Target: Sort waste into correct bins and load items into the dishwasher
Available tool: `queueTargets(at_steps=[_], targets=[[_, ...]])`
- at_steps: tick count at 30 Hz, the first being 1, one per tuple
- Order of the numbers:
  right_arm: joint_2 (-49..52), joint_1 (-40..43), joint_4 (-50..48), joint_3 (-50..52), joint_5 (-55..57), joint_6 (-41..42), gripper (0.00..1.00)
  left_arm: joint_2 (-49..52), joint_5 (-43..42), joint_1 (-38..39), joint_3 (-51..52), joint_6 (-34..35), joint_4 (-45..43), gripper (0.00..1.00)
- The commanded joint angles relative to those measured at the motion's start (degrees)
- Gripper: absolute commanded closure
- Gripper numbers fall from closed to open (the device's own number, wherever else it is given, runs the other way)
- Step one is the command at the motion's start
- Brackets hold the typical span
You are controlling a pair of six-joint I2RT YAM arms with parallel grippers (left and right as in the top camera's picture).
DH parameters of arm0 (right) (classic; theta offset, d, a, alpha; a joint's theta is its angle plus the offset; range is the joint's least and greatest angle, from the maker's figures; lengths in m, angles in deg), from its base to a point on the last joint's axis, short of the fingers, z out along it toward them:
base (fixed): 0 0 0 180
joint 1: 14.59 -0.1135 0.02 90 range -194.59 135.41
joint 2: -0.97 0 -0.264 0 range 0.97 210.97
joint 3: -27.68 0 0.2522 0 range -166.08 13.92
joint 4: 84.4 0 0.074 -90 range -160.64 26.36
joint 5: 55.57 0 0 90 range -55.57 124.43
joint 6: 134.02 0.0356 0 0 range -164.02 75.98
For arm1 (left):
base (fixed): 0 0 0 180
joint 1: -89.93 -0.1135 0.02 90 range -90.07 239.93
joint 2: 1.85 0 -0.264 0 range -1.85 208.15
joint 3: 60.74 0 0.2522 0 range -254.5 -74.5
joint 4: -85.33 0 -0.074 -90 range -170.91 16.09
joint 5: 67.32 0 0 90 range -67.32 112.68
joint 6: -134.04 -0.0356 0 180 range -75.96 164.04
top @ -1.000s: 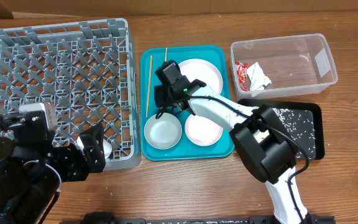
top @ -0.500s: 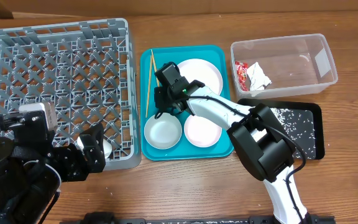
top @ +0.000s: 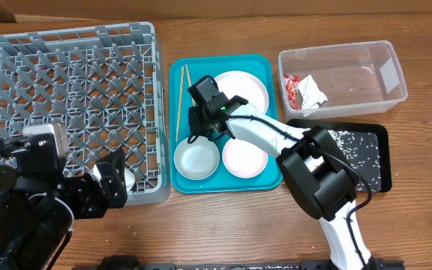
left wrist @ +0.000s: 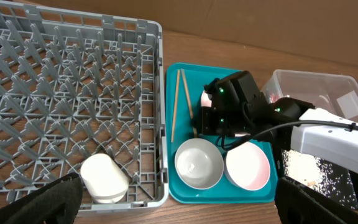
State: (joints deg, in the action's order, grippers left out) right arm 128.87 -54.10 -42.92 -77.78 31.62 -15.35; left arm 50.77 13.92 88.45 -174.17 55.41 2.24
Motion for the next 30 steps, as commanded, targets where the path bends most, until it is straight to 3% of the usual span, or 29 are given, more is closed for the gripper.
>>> queueTargets(at_steps=[1,3,10,24,30], targets=[[-2.99,0.02,0.85,-0.74,0.46,-0.9,0.57,-0.17,0.35,0.39,0.09,-1.09,-0.15,0.0],[-4.37,0.02,0.9,-0.76,0.5,-3.15,0.51,-0.17,0.35,0.39,0.09,-1.11,-0.15,0.0],[-12.17,0.04,1.97,-1.01,0.31,-9.57,0.48,-0.17,0.33,0.39,0.09,-1.09,-0.15,0.0],[-14.75,0.04,15.1,-1.01,-7.69,-9.62,0.48,-0.17,0.33,0.39,0.09,-1.11,-0.15,0.0],[-22.64,0.04,19.71,-1.01,-6.75,-9.49,0.44,-0.17,0.35,0.39,0.09,-1.11,-0.15,0.0]])
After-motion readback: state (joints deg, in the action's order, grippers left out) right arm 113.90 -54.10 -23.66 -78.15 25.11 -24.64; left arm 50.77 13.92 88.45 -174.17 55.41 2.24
